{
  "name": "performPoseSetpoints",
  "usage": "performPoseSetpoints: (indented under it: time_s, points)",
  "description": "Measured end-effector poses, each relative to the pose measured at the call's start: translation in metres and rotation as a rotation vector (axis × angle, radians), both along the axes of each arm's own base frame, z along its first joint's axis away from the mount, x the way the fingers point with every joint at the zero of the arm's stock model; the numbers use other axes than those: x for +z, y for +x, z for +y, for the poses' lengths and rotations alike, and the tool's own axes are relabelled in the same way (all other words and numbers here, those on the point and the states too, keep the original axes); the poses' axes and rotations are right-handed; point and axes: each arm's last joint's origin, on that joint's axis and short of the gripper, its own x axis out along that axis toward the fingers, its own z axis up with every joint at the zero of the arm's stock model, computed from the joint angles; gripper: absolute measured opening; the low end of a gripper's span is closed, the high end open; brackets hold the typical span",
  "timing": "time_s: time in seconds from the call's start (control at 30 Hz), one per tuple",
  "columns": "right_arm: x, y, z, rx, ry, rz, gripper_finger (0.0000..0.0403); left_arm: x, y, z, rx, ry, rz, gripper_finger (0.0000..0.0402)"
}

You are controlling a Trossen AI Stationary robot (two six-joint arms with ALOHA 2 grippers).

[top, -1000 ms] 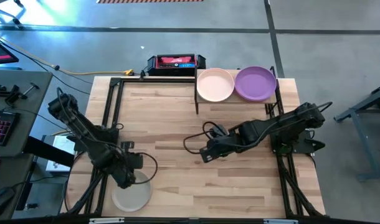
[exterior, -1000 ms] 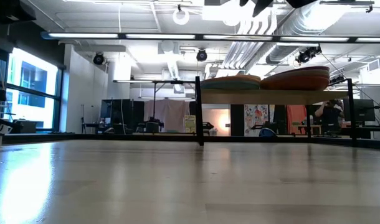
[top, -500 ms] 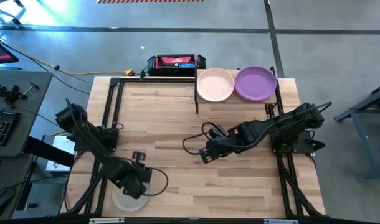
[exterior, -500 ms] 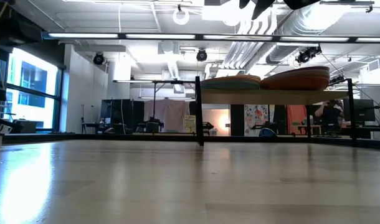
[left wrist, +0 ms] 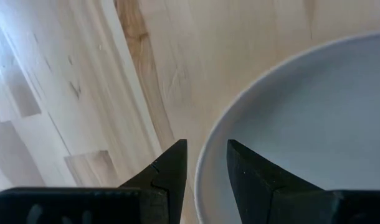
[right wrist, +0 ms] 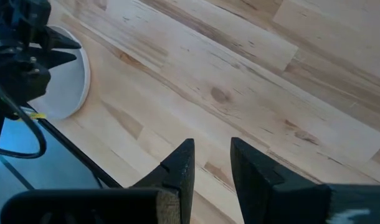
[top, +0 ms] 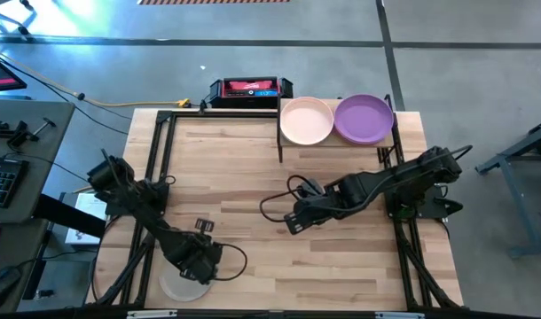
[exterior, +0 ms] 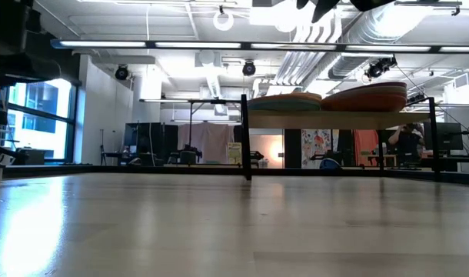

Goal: Place and stack plates onto a shelf
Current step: Stack the gray plate on top of the white plate on the shelf

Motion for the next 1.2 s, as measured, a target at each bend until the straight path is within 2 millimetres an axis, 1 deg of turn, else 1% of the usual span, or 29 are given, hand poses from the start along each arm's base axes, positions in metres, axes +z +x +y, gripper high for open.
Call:
performPoseSetpoints:
  time_s: [0.3,0.43,0.6,0.87,0.97,1.17,1.2]
  points:
    - [0.0,-0.002,0.006,0.016,0.002,0.0,0.0083,-0.001,0.009,0.006,-0.024,-0.044,0.029,0.0104]
    - [0.0,-0.003,0.008,0.021,0.002,0.0,0.0083,-0.009,0.008,0.003,-0.059,-0.032,0.062,0.0104]
    - [0.0,-0.003,0.008,0.022,0.003,-0.004,0.0083,-0.025,0.01,0.001,-0.069,0.002,0.115,0.0104]
    - [0.001,-0.002,0.009,0.022,0.007,-0.013,0.0083,-0.026,0.011,0.001,-0.073,0.004,0.118,0.0101]
    - [0.001,-0.002,0.009,0.022,0.007,-0.013,0.0083,-0.026,0.011,0.001,-0.1,0.001,0.122,0.0083]
    - [0.001,-0.001,0.009,0.022,0.01,-0.022,0.0083,-0.026,0.011,0.001,-0.128,0.002,0.131,0.0017]
    - [0.001,-0.001,0.009,0.022,0.011,-0.025,0.0083,-0.026,0.01,0.001,-0.129,0.0,0.132,0.0011]
